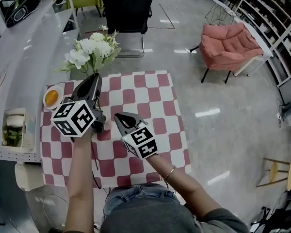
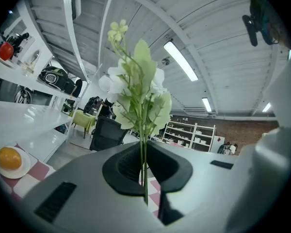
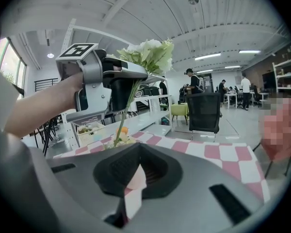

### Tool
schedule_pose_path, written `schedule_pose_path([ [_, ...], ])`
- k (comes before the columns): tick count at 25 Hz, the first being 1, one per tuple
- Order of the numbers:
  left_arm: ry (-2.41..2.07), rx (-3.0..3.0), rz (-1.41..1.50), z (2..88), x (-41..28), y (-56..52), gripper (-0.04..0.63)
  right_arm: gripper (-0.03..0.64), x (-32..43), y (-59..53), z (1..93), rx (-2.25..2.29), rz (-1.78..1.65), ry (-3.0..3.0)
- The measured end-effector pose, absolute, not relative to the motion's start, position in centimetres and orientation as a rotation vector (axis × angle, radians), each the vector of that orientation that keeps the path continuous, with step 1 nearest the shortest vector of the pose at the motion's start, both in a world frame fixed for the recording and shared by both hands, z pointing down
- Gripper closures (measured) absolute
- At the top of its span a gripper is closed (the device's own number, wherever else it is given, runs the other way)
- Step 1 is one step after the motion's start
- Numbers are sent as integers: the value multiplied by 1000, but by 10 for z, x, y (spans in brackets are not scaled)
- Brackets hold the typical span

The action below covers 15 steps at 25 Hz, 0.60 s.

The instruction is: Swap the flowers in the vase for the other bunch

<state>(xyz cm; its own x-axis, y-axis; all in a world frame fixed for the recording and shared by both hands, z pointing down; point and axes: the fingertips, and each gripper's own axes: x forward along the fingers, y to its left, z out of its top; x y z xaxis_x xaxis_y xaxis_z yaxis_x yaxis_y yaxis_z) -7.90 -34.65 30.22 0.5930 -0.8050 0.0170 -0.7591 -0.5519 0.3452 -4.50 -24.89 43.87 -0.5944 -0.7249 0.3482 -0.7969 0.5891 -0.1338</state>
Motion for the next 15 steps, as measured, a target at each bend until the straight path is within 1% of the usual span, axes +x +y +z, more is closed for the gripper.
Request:
schedule_pose_path([
  [15,-1256,2516,-242,331,-85,-348,569,606,-51,-248,457,1229,428,-2534],
])
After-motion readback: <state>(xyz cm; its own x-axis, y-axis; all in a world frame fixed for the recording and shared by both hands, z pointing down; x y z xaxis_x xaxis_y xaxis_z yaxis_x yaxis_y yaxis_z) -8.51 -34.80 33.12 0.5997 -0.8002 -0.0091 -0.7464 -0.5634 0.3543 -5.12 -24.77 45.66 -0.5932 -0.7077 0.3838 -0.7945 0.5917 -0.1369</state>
